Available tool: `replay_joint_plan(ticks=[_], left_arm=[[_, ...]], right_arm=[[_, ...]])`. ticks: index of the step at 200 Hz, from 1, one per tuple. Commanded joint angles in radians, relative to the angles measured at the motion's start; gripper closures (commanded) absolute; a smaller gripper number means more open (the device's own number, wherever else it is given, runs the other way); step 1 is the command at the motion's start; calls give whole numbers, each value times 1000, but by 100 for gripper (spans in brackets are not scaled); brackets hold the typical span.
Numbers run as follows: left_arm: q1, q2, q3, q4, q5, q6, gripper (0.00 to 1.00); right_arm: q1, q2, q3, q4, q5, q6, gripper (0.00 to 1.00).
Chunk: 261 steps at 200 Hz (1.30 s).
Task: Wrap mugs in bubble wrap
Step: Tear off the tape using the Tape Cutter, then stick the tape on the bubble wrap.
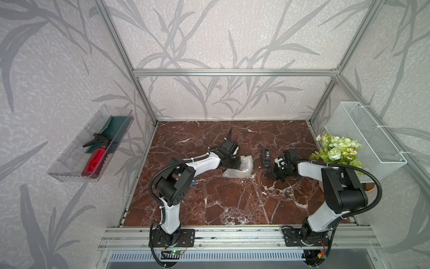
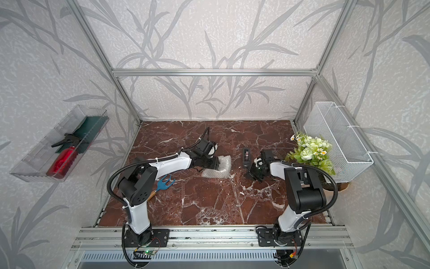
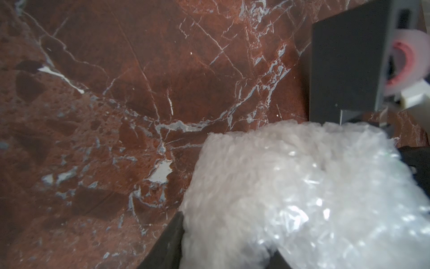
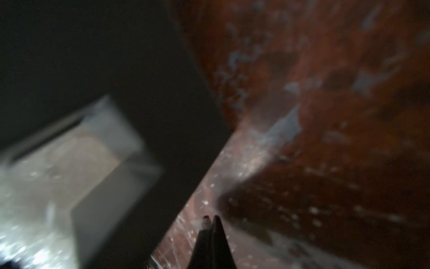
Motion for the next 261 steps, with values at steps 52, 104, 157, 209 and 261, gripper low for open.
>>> replay_joint_plan(ticks=[52, 104, 157, 209, 261], left_arm=[[-10, 30, -21, -55, 16, 9, 58], [-10, 17, -22, -66, 5, 12, 58], [-10, 17, -22, -65, 9, 14, 58], [-9, 19, -21, -38, 41, 28, 58], [-11, 14, -28, -37, 56, 42, 58]], right_arm=[[-58, 12, 20, -116, 205, -69, 100], [-71, -23, 66, -185, 222, -112, 100], [-13, -209, 141, -301, 78, -178, 100], [160, -193, 273, -251, -99, -204, 100], [285, -87, 373, -188, -142, -253, 100]])
